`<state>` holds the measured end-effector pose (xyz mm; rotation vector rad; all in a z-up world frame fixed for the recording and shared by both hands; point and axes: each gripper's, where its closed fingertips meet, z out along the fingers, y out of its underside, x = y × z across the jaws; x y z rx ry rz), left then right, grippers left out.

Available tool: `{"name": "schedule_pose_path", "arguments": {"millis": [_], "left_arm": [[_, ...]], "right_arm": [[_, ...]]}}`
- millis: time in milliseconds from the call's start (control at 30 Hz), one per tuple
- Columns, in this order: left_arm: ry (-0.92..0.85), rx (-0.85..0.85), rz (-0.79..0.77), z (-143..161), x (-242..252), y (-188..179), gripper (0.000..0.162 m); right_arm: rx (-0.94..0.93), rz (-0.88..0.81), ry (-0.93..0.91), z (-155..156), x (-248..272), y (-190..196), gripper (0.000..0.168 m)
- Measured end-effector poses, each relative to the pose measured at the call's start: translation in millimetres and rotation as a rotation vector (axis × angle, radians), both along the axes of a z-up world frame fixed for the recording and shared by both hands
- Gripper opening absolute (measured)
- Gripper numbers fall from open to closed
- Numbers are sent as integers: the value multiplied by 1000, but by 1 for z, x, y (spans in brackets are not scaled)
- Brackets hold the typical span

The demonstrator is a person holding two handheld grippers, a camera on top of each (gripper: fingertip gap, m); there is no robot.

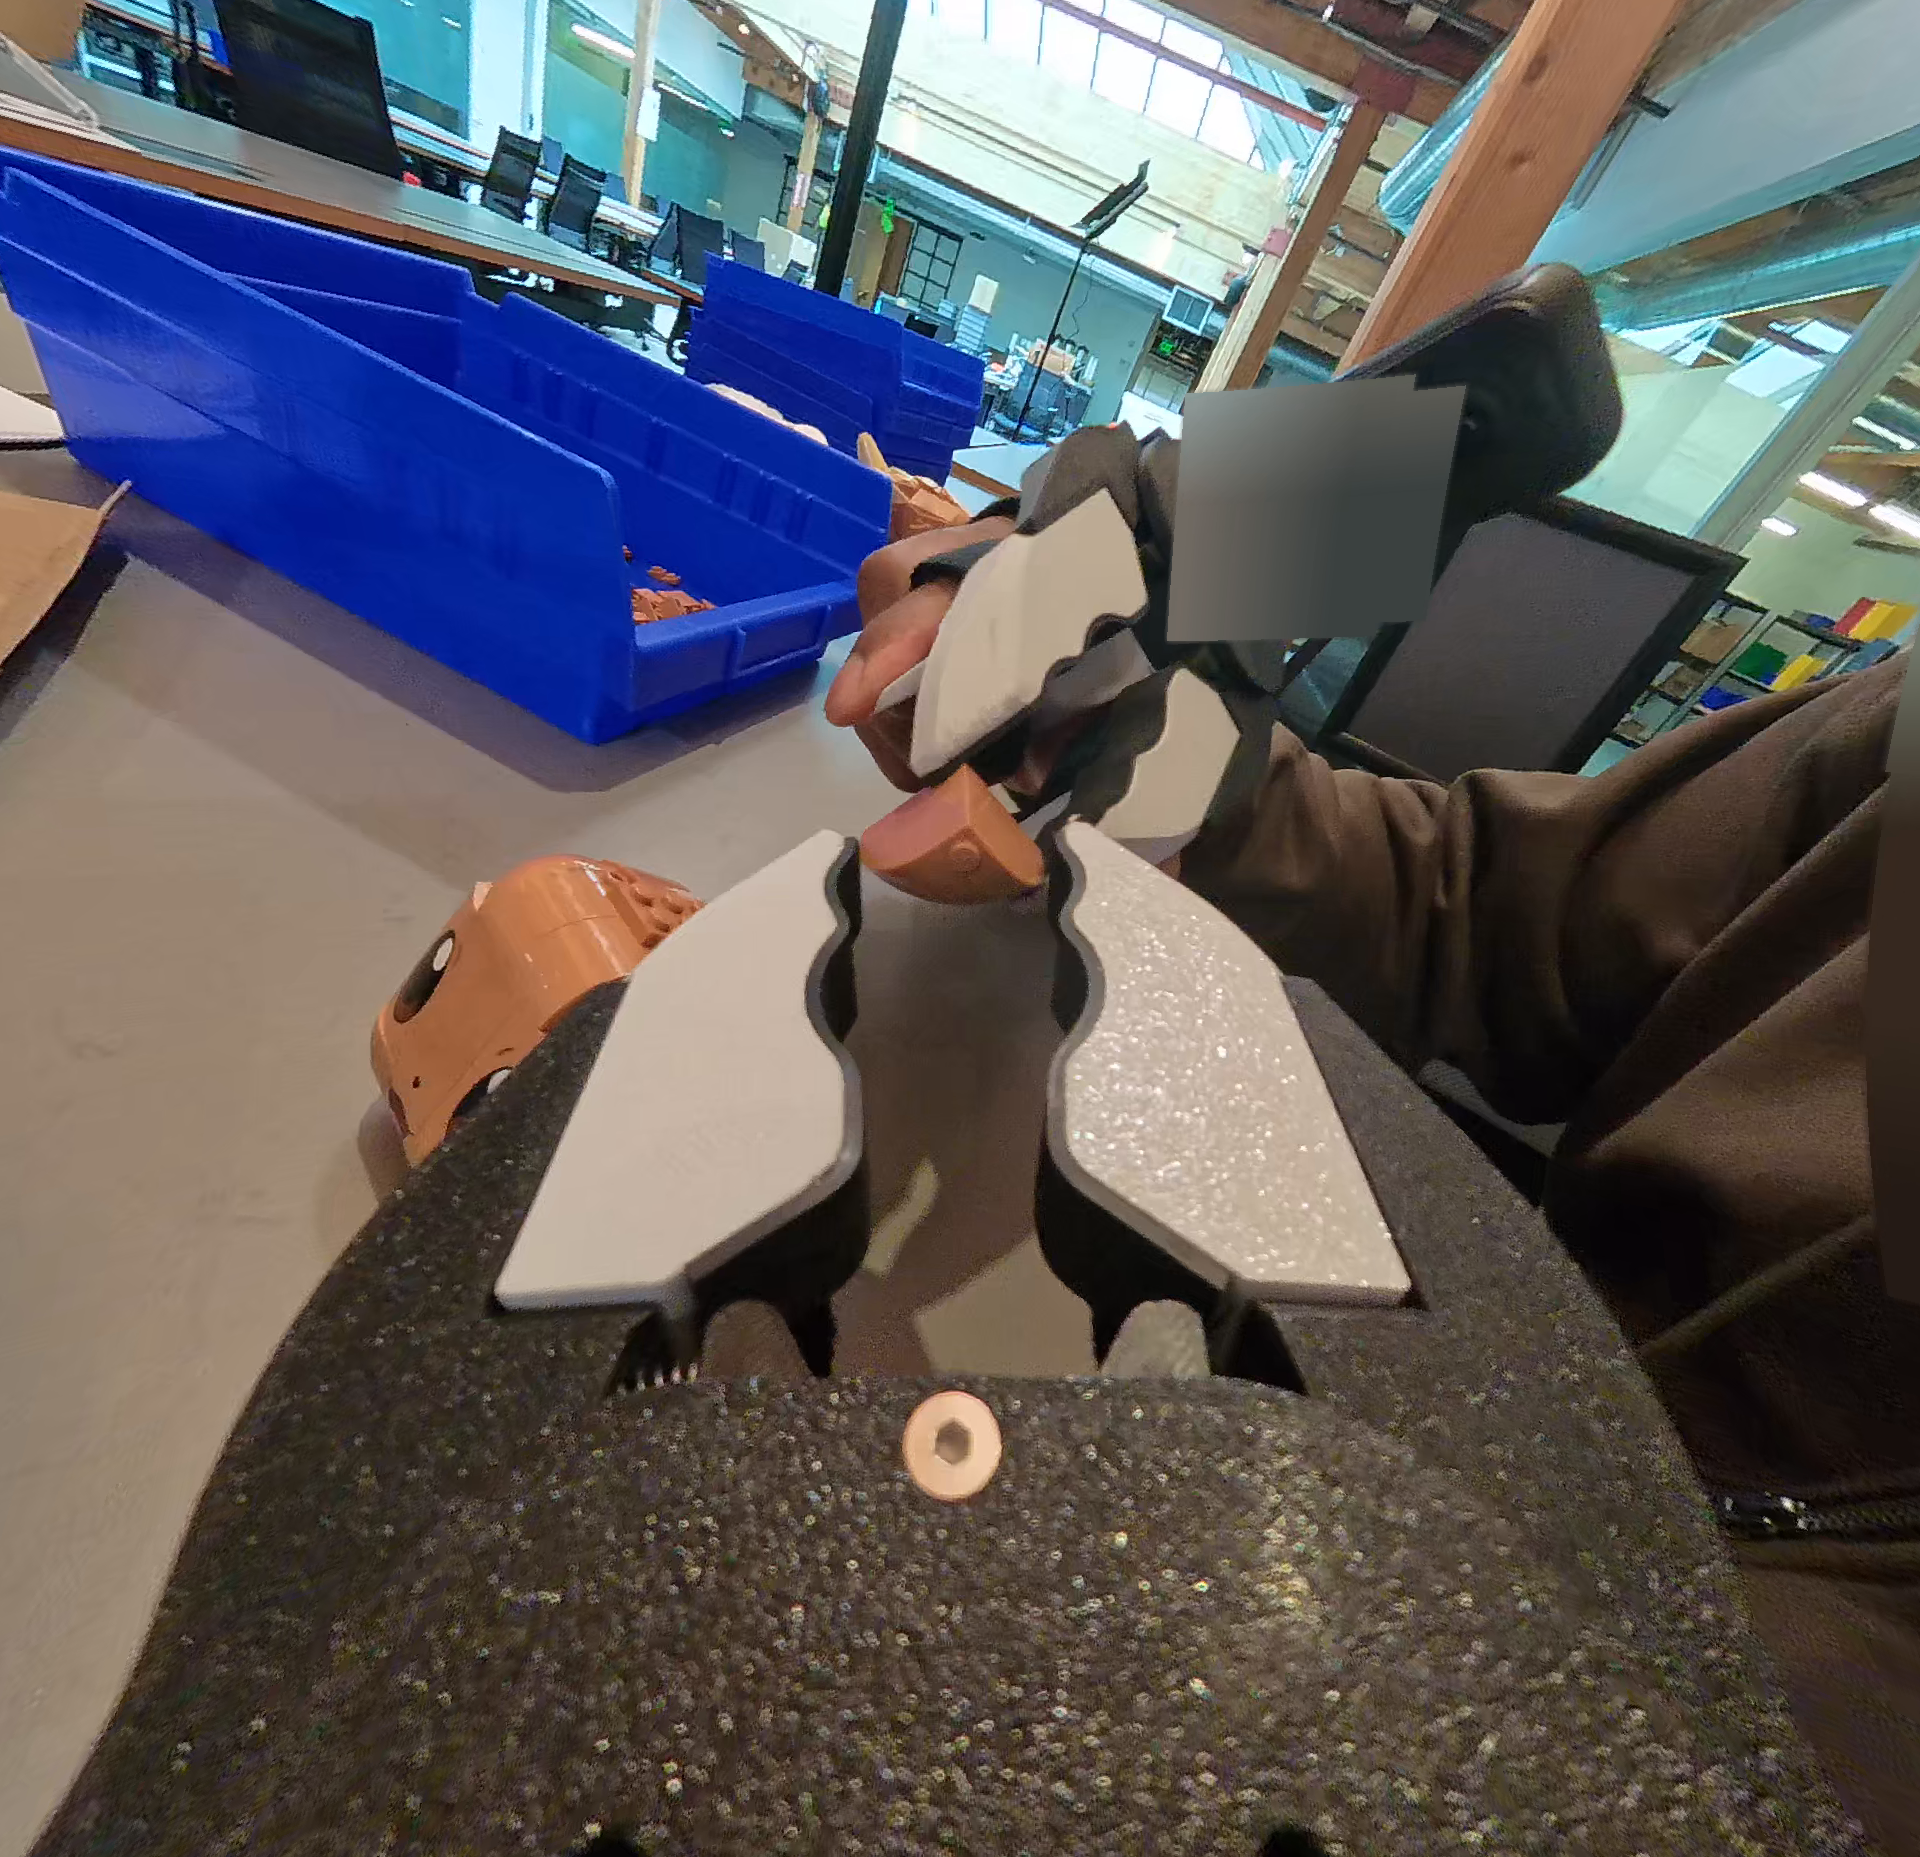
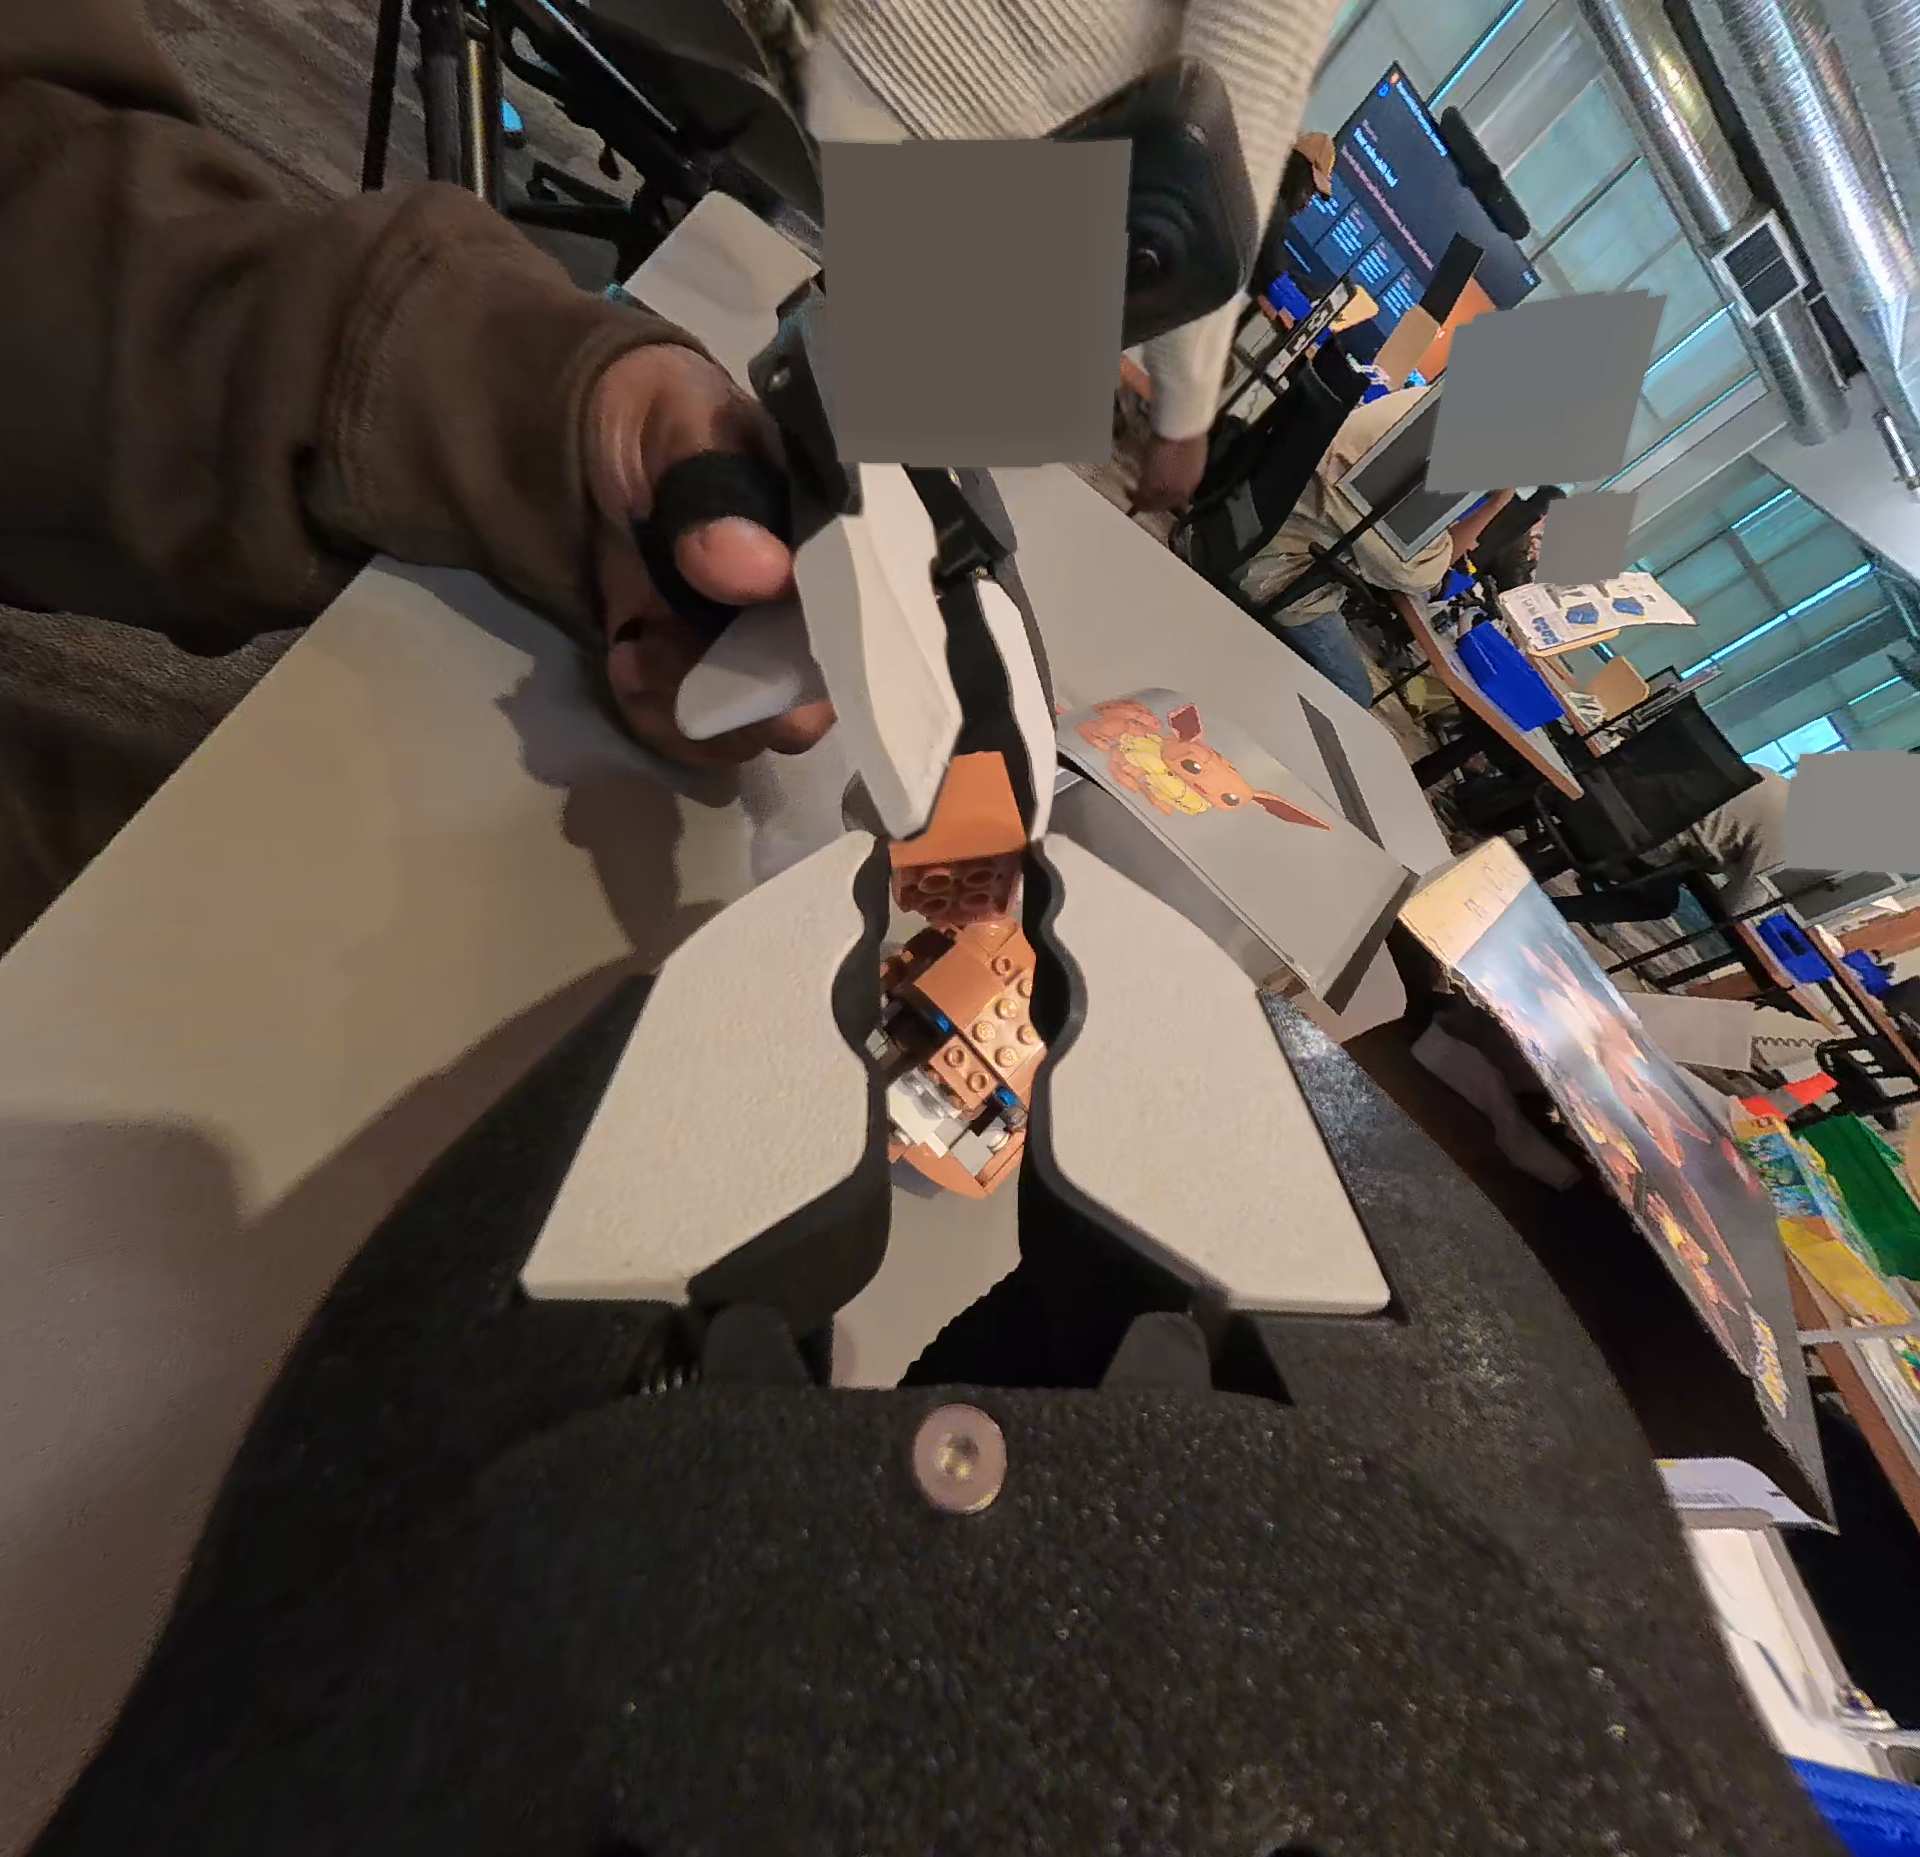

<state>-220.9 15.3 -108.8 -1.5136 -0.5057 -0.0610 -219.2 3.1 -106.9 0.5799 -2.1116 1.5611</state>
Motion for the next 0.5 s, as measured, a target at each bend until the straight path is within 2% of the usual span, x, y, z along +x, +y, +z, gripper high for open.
{"name": "schedule_pose_path", "arguments": {"millis": [200,500], "left_arm": [[-20,9,-11,-1,0,0,31],[-87,46,-120,0,11,3,29]], "right_arm": [[-12,10,10,1,3,-2,24],[0,95,-51,2,15,1,24]]}}
